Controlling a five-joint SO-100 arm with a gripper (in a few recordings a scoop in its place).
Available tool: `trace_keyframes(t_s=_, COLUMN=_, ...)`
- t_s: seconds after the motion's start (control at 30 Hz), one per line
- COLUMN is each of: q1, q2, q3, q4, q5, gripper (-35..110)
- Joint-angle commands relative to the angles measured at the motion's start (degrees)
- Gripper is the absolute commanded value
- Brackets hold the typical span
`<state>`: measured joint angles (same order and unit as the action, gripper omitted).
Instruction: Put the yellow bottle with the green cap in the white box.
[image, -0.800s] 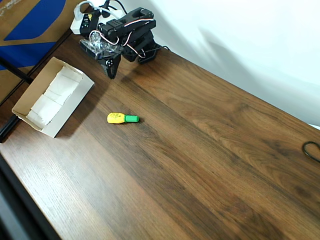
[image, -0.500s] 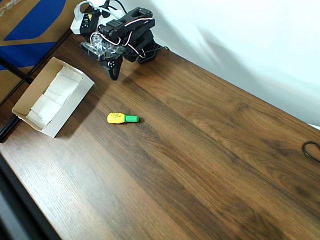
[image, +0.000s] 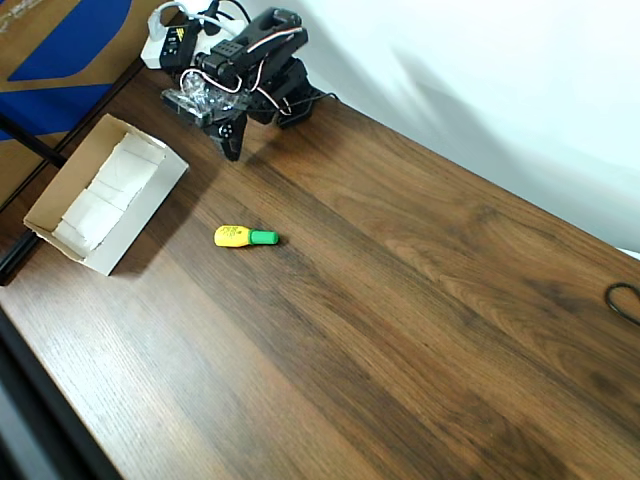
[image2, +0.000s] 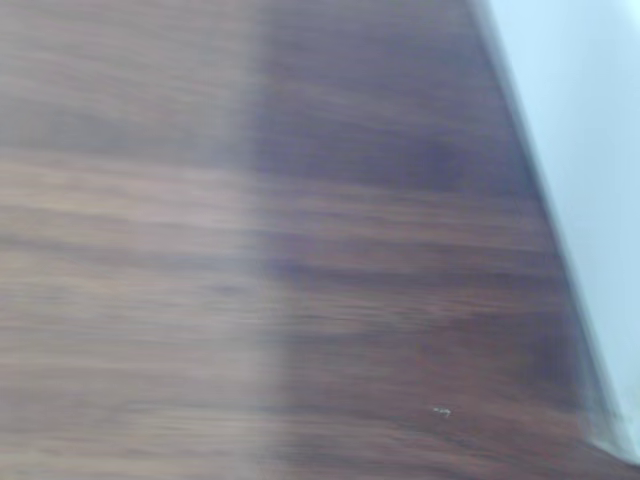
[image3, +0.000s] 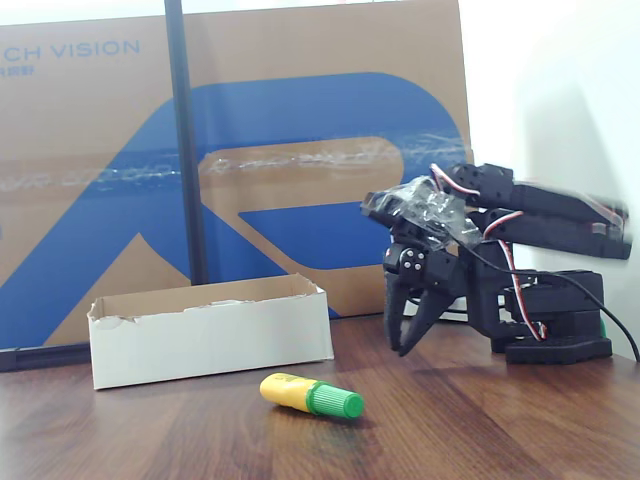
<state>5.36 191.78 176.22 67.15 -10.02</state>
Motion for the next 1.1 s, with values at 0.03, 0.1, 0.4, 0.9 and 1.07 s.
trace_keyframes(t_s=0.03, q1=-0.44, q2=-4.04, q3=-10.02, q4=-0.18, q5=-0.44, gripper=0)
trace_keyframes(t_s=0.1, q1=-1.23, q2=-5.01, q3=-13.45, q4=1.41, q5=-0.09, gripper=0)
trace_keyframes(t_s=0.4, q1=-4.13, q2=-18.46, q3=-23.55, q4=2.11, q5=2.64, gripper=0)
trace_keyframes(t_s=0.9, q1=-12.39, q2=-41.04, q3=-32.7, q4=-16.26, q5=0.88, gripper=0)
trace_keyframes(t_s=1.07, q1=-19.6, q2=-43.77, q3=-33.84, q4=-19.95, q5=4.48, gripper=5)
